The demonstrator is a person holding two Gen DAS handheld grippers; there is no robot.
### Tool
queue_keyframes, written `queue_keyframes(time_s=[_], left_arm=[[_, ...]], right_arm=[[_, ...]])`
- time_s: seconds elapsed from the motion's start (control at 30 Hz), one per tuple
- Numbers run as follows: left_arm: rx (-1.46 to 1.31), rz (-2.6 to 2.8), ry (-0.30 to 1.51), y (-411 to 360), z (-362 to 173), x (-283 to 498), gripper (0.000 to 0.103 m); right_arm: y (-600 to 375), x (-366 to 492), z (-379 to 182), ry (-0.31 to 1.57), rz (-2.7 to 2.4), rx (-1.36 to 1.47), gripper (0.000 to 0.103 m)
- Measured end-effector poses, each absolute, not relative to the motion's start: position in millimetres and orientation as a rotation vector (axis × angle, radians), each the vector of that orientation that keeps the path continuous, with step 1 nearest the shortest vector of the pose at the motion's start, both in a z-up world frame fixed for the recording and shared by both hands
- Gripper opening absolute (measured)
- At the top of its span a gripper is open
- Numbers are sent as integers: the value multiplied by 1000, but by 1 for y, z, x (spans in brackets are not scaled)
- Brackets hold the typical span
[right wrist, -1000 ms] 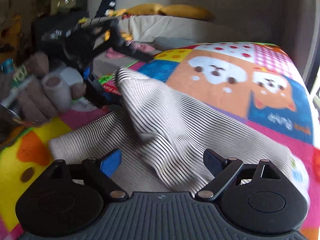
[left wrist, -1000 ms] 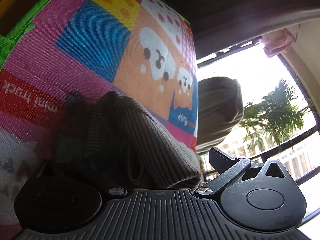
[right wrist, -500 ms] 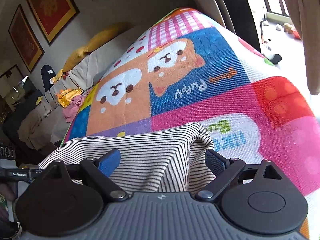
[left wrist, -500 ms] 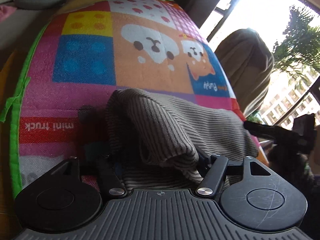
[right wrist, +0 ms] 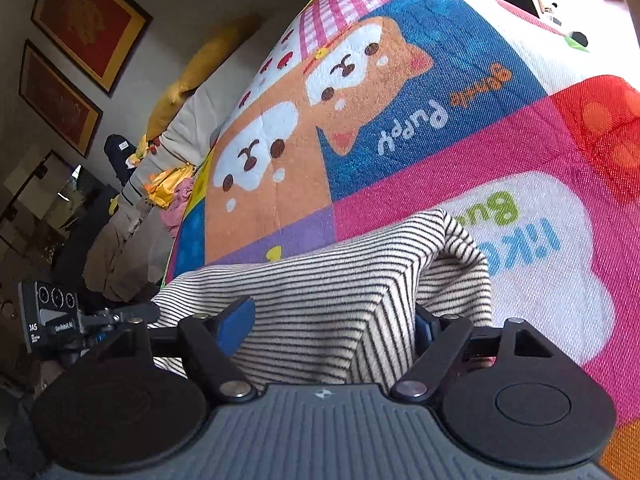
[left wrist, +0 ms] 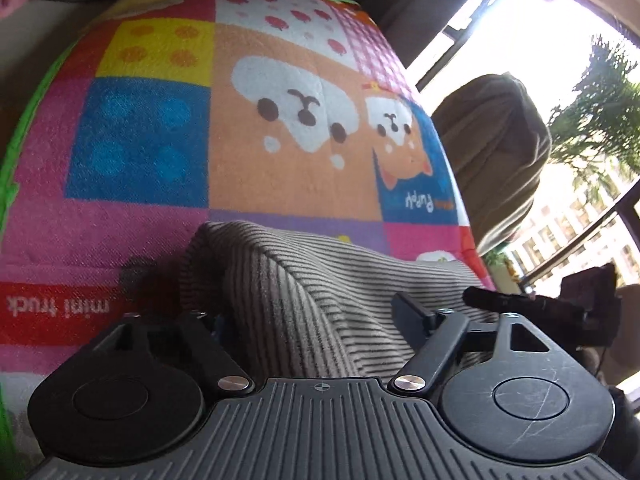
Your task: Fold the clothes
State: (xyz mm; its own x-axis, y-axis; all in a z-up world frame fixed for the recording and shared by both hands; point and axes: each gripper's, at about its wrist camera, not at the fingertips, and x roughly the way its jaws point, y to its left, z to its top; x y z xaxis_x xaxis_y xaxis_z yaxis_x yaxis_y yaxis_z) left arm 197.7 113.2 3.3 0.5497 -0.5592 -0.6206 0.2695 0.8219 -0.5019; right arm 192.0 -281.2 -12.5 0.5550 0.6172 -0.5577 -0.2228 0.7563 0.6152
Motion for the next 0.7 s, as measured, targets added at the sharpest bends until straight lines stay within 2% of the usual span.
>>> queue_keyframes(time_s=[0.1, 0.17, 0.27, 0.37, 0.57, 0.7], left_arm=[[-307, -476, 843, 114, 5, 189, 46], [-317, -503, 835, 117, 9, 181, 35], [-347, -561, 818, 120, 17, 165, 27], [-377, -627, 792, 123, 30, 139, 27], [-289, -613, 815, 121, 19, 97, 31], [-319, -602, 861, 123, -2, 91, 49]], right_arm=[[-282, 184, -10, 827, 525, 511, 67], [-284, 174, -7, 818, 532, 503, 57], [-287, 159, -2, 805, 541, 490, 47], [-294, 136, 14, 778, 564, 488, 42], [-292, 109, 13, 762, 558, 439, 42], [-288, 95, 6, 760, 546, 400, 49]])
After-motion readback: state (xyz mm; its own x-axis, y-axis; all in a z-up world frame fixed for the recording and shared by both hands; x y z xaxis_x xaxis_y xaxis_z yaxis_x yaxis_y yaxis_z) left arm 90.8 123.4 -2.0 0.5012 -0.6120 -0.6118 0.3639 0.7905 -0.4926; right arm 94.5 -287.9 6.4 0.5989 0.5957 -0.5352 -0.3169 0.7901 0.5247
